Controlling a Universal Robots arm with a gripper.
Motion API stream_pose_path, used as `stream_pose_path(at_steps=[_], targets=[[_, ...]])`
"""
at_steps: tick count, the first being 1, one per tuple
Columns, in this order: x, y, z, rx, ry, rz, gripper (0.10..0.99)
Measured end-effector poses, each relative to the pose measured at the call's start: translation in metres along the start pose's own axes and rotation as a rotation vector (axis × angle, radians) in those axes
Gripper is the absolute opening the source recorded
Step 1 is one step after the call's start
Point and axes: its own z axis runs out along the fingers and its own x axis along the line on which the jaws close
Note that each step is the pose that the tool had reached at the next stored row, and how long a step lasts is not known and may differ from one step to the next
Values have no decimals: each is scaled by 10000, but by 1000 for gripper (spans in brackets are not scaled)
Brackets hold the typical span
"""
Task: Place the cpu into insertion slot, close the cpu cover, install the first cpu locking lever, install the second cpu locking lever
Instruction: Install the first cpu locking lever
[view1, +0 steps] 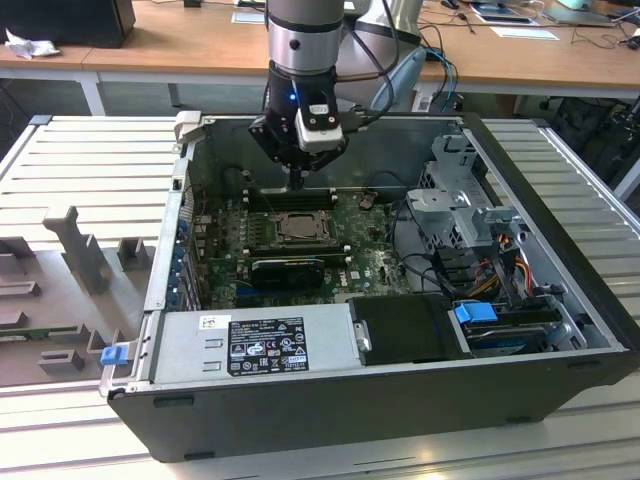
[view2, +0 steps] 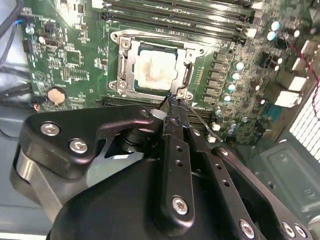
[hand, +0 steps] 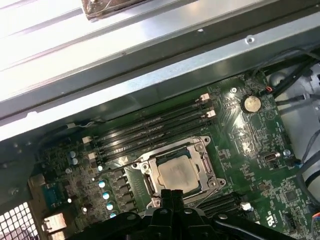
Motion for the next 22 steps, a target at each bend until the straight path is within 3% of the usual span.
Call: stream_pose_path(at_steps=[2,6,11,18,22], targets=[[0,-1,8,12,14,-496,106],[-1,-2,39,42,47,-2119,106],[-2,-1,47,59,48,-3418,106],[-1,-2,57,85,83,-4871,106],[14,-7,59,82,79,-5020,106]])
